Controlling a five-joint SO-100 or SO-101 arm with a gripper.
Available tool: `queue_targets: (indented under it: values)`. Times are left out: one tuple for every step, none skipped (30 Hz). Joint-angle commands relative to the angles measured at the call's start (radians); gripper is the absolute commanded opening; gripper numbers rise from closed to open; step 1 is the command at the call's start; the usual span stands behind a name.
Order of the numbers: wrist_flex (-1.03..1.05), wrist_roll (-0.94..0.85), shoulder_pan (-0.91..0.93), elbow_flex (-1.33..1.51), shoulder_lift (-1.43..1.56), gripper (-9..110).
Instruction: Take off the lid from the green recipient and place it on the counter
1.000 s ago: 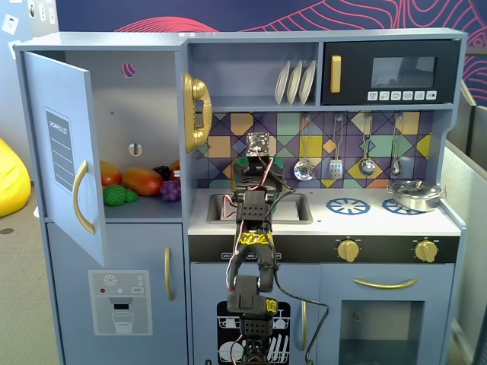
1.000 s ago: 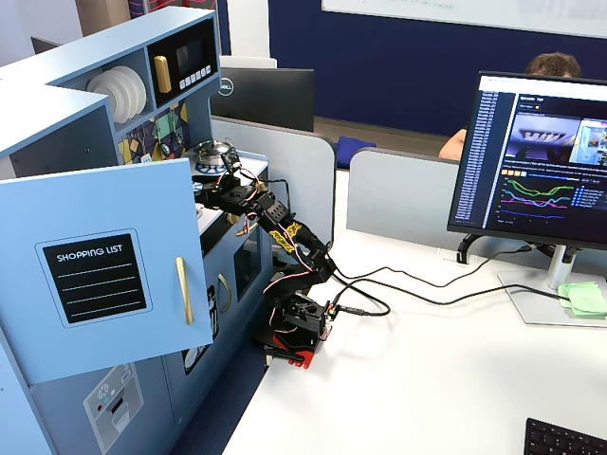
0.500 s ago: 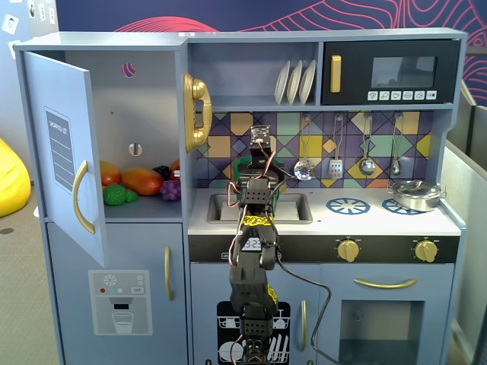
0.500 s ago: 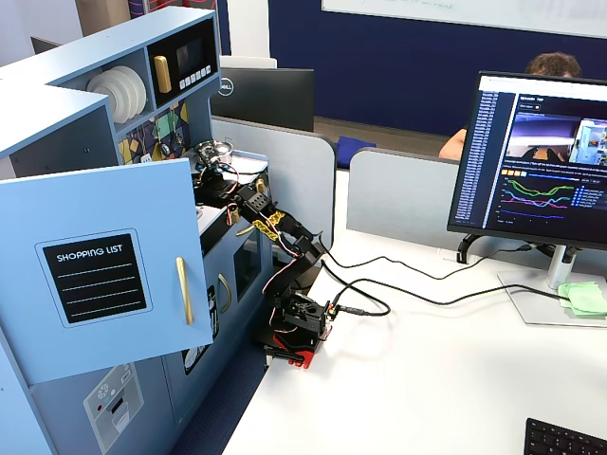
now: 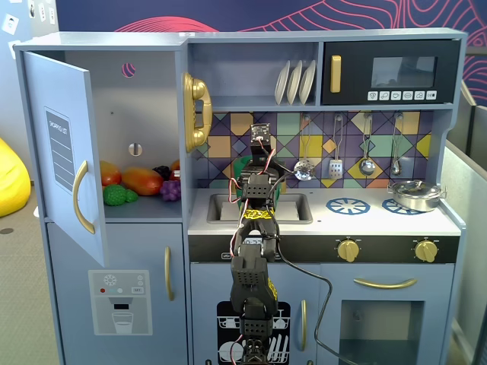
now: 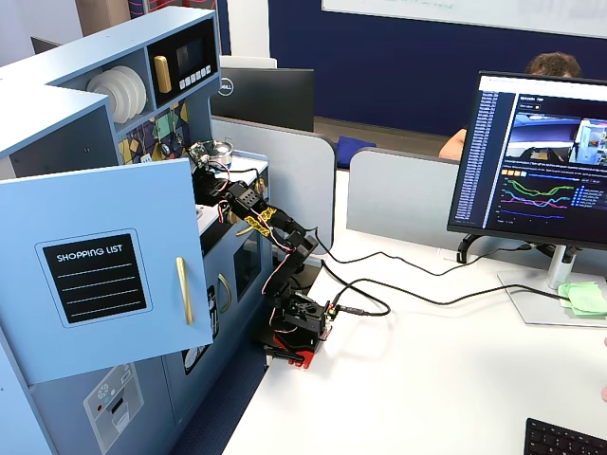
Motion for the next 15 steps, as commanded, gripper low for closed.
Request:
queue_targets:
  values:
    - [-0.003, -0.031, -0.028, -0.071, -0.002, 1]
    - [-0.005, -0.028, -0.034, -0.071, 0.0, 0]
    - [-0.008, -0.021, -0.037, -0.071, 0.0, 0]
    - [-0.02, -0.015, -0.043, -0.071, 0.002, 0]
    - [-0.037, -0.006, -0.049, -0.072, 0.003, 0]
    - [-0.049, -0.003, -0.054, -0.08, 0.003, 0]
    - [-0.055, -0.005, -0.055, -0.094, 0.003, 0]
    - [-0.061, -0.008, -0.055, -0.11, 0.002, 0]
    - [-0.072, -0.009, -0.054, -0.13, 0.0, 0]
    - [-0.075, -0.011, -0.046, -0.156, -0.005, 0]
    - [-0.075, -0.014, -0.035, -0.189, -0.011, 0]
    - [-0.075, -0.014, -0.017, -0.222, -0.02, 0]
    - [-0.075, -0.012, 0.009, -0.252, -0.029, 0]
    - [-0.074, -0.003, 0.044, -0.273, -0.035, 0]
    - [-0.074, 0.012, 0.074, -0.291, -0.037, 0]
